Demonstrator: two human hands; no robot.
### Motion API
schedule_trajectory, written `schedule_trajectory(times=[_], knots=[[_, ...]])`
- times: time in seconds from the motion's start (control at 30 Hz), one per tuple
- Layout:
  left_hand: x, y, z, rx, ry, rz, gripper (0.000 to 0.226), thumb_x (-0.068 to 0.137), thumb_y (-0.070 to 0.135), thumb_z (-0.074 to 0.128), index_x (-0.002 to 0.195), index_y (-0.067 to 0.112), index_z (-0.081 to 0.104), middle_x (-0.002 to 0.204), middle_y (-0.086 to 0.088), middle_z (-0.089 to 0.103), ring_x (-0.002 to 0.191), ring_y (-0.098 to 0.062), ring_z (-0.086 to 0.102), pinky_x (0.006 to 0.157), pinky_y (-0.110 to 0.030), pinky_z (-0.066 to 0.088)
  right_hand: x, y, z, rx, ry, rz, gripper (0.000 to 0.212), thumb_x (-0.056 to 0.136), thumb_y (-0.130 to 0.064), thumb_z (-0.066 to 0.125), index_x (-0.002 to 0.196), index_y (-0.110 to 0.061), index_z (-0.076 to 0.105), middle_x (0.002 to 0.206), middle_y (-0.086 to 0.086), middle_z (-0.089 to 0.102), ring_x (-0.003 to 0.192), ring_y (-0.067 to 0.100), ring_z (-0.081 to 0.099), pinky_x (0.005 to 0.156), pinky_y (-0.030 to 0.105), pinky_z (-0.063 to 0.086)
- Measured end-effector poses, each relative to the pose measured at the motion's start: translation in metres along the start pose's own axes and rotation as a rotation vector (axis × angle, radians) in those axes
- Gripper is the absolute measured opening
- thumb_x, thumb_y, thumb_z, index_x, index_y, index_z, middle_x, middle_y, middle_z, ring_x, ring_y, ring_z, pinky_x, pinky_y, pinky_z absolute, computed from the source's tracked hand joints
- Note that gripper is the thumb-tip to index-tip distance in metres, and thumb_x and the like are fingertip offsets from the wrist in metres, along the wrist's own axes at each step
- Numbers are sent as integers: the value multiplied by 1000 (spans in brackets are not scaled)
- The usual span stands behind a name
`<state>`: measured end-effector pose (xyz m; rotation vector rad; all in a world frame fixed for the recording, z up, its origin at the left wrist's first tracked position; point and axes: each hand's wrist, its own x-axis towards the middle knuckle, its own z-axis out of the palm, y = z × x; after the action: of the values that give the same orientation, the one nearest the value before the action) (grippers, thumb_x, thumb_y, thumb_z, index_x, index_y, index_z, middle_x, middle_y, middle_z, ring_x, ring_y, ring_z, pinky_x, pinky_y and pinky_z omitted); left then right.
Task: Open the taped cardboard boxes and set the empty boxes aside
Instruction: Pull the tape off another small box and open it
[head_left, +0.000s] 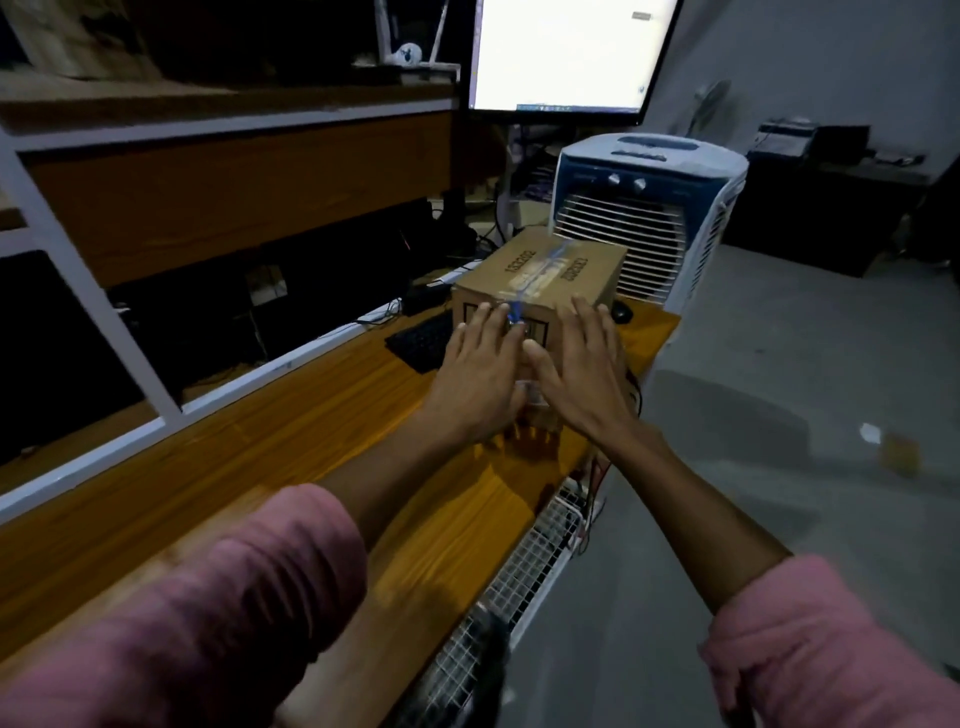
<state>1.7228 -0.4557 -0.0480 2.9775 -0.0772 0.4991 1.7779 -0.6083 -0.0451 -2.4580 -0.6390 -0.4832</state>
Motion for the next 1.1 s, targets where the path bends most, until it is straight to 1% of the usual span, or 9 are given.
schedule_trajectory(times=[0.2,0.33,0.4,0.57,0.67,0.77,0.87,1.03,1.1], knots=[[33,13,9,13,-83,-10,76,103,39,43,163,10,5,172,-11,-1,158,-25,-7,128,-49,0,32,31,19,-19,-37,-41,78,97,-64,15,152,-14,39,161,10,34,151,37,13,121,58,20],[72,5,19,68,-143,-42,78,104,35,42,163,9,-2,172,-9,-6,158,-24,-9,128,-50,0,69,49,32,79,103,-166,45,106,-31,43,135,0,58,141,21,56,135,26,20,119,61,24],[77,0,24,91,-91,-55,76,102,29,48,162,8,7,172,-11,3,158,-26,0,128,-51,6,75,50,37,80,153,-198,37,106,-21,47,132,2,59,137,23,58,133,26,22,118,62,26],[66,-7,23,75,101,-56,51,99,29,39,147,9,39,146,-15,44,141,-32,40,118,-52,29,53,51,53,26,68,-257,46,109,-32,34,144,-9,51,153,9,44,148,40,18,119,48,31],[43,-8,27,111,97,-80,49,98,40,32,138,15,44,131,-9,51,122,-28,51,104,-51,38,22,42,58,-1,35,-292,47,108,-33,35,146,-11,51,155,4,43,150,38,18,120,40,28],[3,-15,26,147,-11,-126,55,98,46,24,140,16,42,128,-8,54,117,-28,56,99,-52,39,-17,24,62,28,-34,-338,42,108,-32,37,139,-12,57,145,4,54,145,32,28,115,49,34],[-40,-25,16,108,-41,-180,62,100,49,24,150,15,35,142,-9,52,128,-30,50,107,-54,36,-57,4,62,62,16,-328,37,106,-35,42,122,-12,66,126,7,62,130,32,42,101,51,42],[-90,-21,-25,-94,386,-99,74,100,58,39,154,8,31,160,-19,27,148,-37,27,121,-53,27,-102,-30,45,142,170,-300,30,103,-31,48,111,-8,65,109,11,58,110,31,48,96,40,39],[-108,-20,-44,-49,408,-49,77,100,60,42,156,9,29,163,-20,22,152,-39,20,123,-55,21,-116,-51,36,198,197,-309,29,103,-30,49,111,-6,63,106,12,54,104,29,47,94,36,37]])
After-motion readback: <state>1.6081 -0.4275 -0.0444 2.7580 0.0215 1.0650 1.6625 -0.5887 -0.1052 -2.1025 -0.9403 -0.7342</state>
